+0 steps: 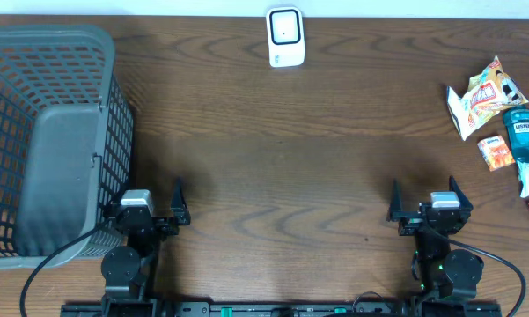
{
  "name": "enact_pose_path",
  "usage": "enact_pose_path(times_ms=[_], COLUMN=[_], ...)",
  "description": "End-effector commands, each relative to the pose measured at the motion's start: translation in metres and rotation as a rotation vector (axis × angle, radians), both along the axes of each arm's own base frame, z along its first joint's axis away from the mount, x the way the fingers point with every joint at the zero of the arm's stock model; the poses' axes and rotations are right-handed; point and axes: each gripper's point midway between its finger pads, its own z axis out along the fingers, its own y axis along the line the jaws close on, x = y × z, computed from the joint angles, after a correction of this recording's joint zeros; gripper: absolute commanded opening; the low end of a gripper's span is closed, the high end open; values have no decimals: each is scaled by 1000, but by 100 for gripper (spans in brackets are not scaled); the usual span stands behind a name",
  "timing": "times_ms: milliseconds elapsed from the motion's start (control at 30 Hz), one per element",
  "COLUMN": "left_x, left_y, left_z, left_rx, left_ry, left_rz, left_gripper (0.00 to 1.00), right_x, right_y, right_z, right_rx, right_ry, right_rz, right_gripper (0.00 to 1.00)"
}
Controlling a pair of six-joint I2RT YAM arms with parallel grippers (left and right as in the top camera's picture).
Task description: Scan the item barcode
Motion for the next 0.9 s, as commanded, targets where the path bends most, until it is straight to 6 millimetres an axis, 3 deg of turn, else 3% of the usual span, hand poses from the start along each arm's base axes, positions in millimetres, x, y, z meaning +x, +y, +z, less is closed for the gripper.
enact_pose_path(times_ms=[0, 133, 267, 667, 867], left_x=[-1, -1, -1, -1, -1], left_y=[0, 0, 0, 0, 13], left_z=[-15, -15, -15, -15, -15], left_rx=[8, 7, 7, 7, 6], left_ry=[40, 40, 40, 40, 40], left_rz=[-2, -2, -2, 2, 53], left_gripper=[98, 98, 98, 98, 98], right_x=[0, 0, -1, -1, -1], right_y=[-1, -3, -18, -18, -18], right_z=[1, 1, -2, -2, -2], right_rx=[28, 54, 183, 186, 186], right_ry=[-4, -5, -3, -4, -4], right_rz=[-9, -21, -121, -119, -119], right_gripper=[99, 99, 99, 99, 99])
